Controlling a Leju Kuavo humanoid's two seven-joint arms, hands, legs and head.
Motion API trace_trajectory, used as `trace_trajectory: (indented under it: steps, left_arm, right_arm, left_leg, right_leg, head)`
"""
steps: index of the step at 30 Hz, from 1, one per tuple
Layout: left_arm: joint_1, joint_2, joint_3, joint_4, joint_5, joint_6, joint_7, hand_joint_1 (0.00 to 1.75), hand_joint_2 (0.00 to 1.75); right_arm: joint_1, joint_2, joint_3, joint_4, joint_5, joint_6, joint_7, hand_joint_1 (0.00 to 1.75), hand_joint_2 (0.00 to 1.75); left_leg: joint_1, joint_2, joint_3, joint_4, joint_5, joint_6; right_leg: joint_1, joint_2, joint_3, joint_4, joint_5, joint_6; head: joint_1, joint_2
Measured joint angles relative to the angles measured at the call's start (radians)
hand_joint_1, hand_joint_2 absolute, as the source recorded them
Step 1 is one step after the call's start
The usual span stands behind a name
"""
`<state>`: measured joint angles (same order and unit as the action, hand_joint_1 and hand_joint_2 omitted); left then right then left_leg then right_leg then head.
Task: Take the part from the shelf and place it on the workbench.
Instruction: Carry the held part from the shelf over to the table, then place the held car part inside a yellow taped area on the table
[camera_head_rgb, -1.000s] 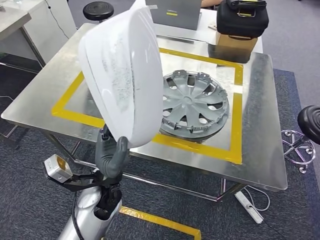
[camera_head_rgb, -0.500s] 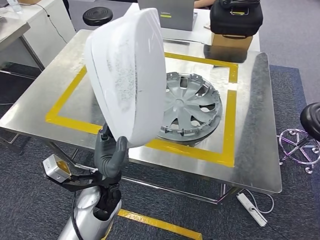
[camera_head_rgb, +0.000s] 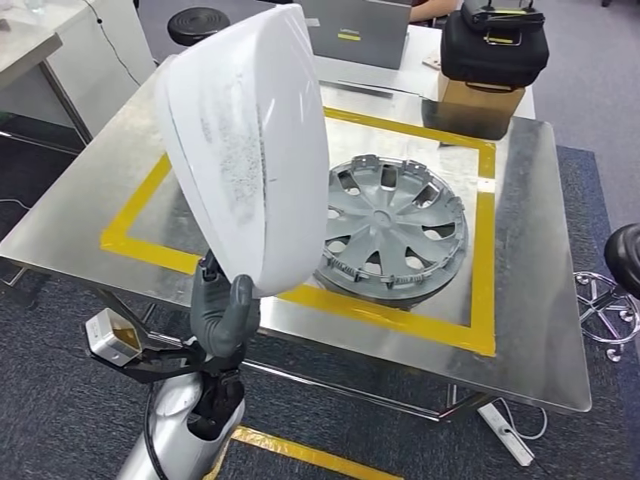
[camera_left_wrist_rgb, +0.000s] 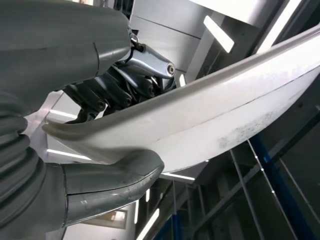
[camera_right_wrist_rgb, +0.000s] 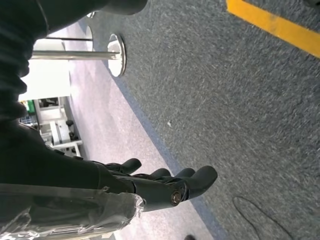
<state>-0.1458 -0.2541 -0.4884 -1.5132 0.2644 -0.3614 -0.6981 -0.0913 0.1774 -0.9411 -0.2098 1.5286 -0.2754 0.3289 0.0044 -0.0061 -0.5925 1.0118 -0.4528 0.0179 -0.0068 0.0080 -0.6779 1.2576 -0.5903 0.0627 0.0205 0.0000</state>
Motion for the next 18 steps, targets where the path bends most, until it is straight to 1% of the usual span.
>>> trace_trajectory:
  steps: [1, 2, 3, 4, 5, 6, 7, 8, 10, 11, 12, 13, 14, 15, 16, 17, 18]
  left_arm:
    - [0.0, 0.0, 0.0, 0.001, 0.002, 0.0, 0.0, 1.75, 1.75]
    - [0.0, 0.0, 0.0, 0.001, 0.003, 0.0, 0.0, 1.75, 1.75]
    - [0.0, 0.0, 0.0, 0.002, 0.005, 0.0, 0.0, 1.75, 1.75]
    - [0.0, 0.0, 0.0, 0.002, 0.006, 0.001, 0.0, 1.75, 1.75]
    - [0.0, 0.0, 0.0, 0.002, 0.007, 0.002, 0.0, 1.75, 1.75]
    - [0.0, 0.0, 0.0, 0.002, 0.008, 0.004, 0.0, 1.75, 1.75]
    - [0.0, 0.0, 0.0, 0.002, 0.008, 0.006, 0.0, 1.75, 1.75]
    - [-0.001, 0.0, 0.0, 0.002, 0.008, 0.007, 0.0, 1.75, 1.75]
    - [-0.001, 0.0, 0.0, 0.002, 0.008, 0.009, 0.0, 1.75, 1.75]
    - [-0.001, 0.0, 0.0, 0.002, 0.008, 0.009, 0.0, 1.75, 1.75]
    - [-0.001, 0.0, 0.0, 0.002, 0.009, 0.009, 0.0, 1.75, 1.75]
    - [-0.001, 0.001, 0.0, 0.002, 0.009, 0.01, 0.0, 1.75, 1.75]
    - [-0.001, 0.001, 0.0, 0.002, 0.009, 0.012, 0.0, 1.75, 1.75]
    - [-0.001, 0.002, 0.0, 0.002, 0.009, 0.014, 0.0, 1.75, 1.75]
    - [-0.001, 0.002, 0.0, 0.002, 0.01, 0.018, 0.0, 1.75, 1.75]
    - [-0.001, 0.002, 0.0, 0.003, 0.011, 0.021, 0.0, 1.75, 1.75]
    - [-0.001, 0.002, 0.0, 0.003, 0.012, 0.024, 0.0, 1.75, 1.75]
  right_arm:
    - [0.001, 0.0, 0.0, 0.0, 0.0, 0.0, 0.0, 0.0, 1.75]
    - [0.002, 0.0, 0.0, 0.0, 0.0, 0.0, 0.0, 0.0, 1.75]
    - [0.003, 0.0, 0.0, 0.0, 0.0, 0.0, 0.0, 0.0, 1.75]
    - [0.003, 0.0, 0.0, 0.0, 0.0, 0.0, 0.0, 0.0, 1.75]
    - [0.003, 0.0, 0.0, 0.0, 0.0, 0.0, 0.0, 0.0, 1.75]
    - [0.003, 0.0, 0.0, 0.0, 0.0, 0.0, 0.0, 0.0, 1.75]
    - [0.001, 0.0, 0.0, 0.0, 0.0, 0.0, 0.0, 0.0, 1.75]
    - [0.001, 0.0, 0.0, 0.0, 0.0, 0.0, 0.0, 0.0, 1.75]
    - [0.0, 0.0, 0.0, 0.0, -0.001, -0.001, 0.0, 0.0, 1.75]
    - [0.001, 0.0, 0.0, 0.0, -0.002, -0.001, 0.0, 0.0, 1.75]
    - [0.001, 0.0, 0.0, 0.0, -0.002, -0.001, 0.0, 0.0, 1.75]
    - [0.001, 0.0, 0.0, 0.0, -0.001, -0.001, -0.001, 0.0, 1.75]
    - [-0.001, 0.0, 0.0, 0.0, -0.001, -0.001, -0.001, 0.0, 1.75]
    - [-0.001, 0.0, 0.0, 0.0, -0.001, -0.001, -0.001, 0.0, 1.75]
    - [-0.002, 0.0, 0.0, 0.0, -0.001, -0.001, -0.002, 0.0, 1.75]
    - [-0.002, 0.0, 0.0, 0.0, -0.001, -0.001, -0.001, 0.0, 1.75]
    - [-0.001, 0.0, 0.0, 0.0, -0.002, -0.002, -0.001, 0.0, 1.75]
  left_leg:
    - [-0.001, -0.001, 0.005, 0.0, -0.004, 0.002]
    - [-0.001, -0.002, 0.011, 0.0, -0.009, 0.002]
    - [-0.001, -0.004, 0.019, 0.0, -0.015, 0.001]
    - [-0.001, -0.006, 0.029, 0.0, -0.022, 0.0]
    - [-0.001, -0.006, 0.039, 0.0, -0.029, -0.004]
    - [-0.003, -0.007, 0.046, 0.001, -0.035, -0.008]
    - [-0.005, -0.007, 0.049, 0.002, -0.039, -0.013]
    - [-0.006, -0.007, 0.049, 0.002, -0.041, -0.018]
    - [-0.006, -0.007, 0.048, -0.001, -0.043, -0.029]
    - [-0.005, -0.006, 0.049, 0.001, -0.047, -0.034]
    - [-0.005, -0.006, 0.043, 0.016, -0.059, -0.04]
    - [-0.005, -0.005, 0.025, 0.052, -0.079, -0.046]
    - [-0.004, -0.004, -0.005, 0.11, -0.106, -0.049]
    - [-0.003, -0.004, -0.044, 0.179, -0.134, -0.052]
    - [-0.002, -0.004, -0.081, 0.239, -0.152, -0.053]
    - [-0.002, -0.004, -0.104, 0.271, -0.151, -0.054]
    - [-0.001, -0.004, -0.11, 0.267, -0.131, -0.054]
  right_leg:
    - [0.0, 0.0, -0.038, 0.055, -0.008, 0.0]
    - [0.0, 0.0, -0.059, 0.074, 0.004, 0.0]
    - [0.0, 0.0, -0.058, 0.049, 0.037, -0.002]
    - [0.0, 0.0, -0.041, -0.009, 0.084, -0.004]
    - [0.0, 0.0, -0.014, -0.08, 0.127, -0.006]
    - [0.001, 0.0, 0.015, -0.144, 0.157, -0.009]
    - [0.002, 0.0, 0.034, -0.187, 0.17, -0.012]
    - [0.004, 0.001, 0.043, -0.207, 0.17, -0.015]
    - [0.005, 0.003, 0.046, -0.214, 0.164, -0.024]
    - [0.004, 0.004, 0.048, -0.217, 0.164, -0.029]
    - [0.001, 0.003, 0.052, -0.221, 0.163, -0.034]
    - [-0.001, 0.003, 0.056, -0.225, 0.163, -0.039]
    - [-0.003, 0.002, 0.058, -0.226, 0.161, -0.042]
    - [-0.003, 0.002, 0.058, -0.226, 0.16, -0.045]
    - [-0.003, 0.001, 0.059, -0.226, 0.159, -0.046]
    - [-0.004, 0.001, 0.059, -0.226, 0.159, -0.046]
    - [-0.004, 0.002, 0.061, -0.226, 0.158, -0.046]
  head:
    - [0.0, 0.0]
    - [0.001, 0.0]
    - [0.001, 0.0]
    - [0.001, 0.0]
    - [0.001, 0.0]
    - [0.001, 0.0]
    - [0.0, 0.0]
    - [-0.001, 0.0]
    - [-0.003, 0.0]
    - [-0.003, 0.0]
    - [-0.006, 0.0]
    - [-0.008, 0.0]
    - [-0.011, 0.0]
    - [-0.012, 0.0]
    - [-0.012, 0.0]
    - [-0.012, 0.0]
    - [-0.012, 0.0]
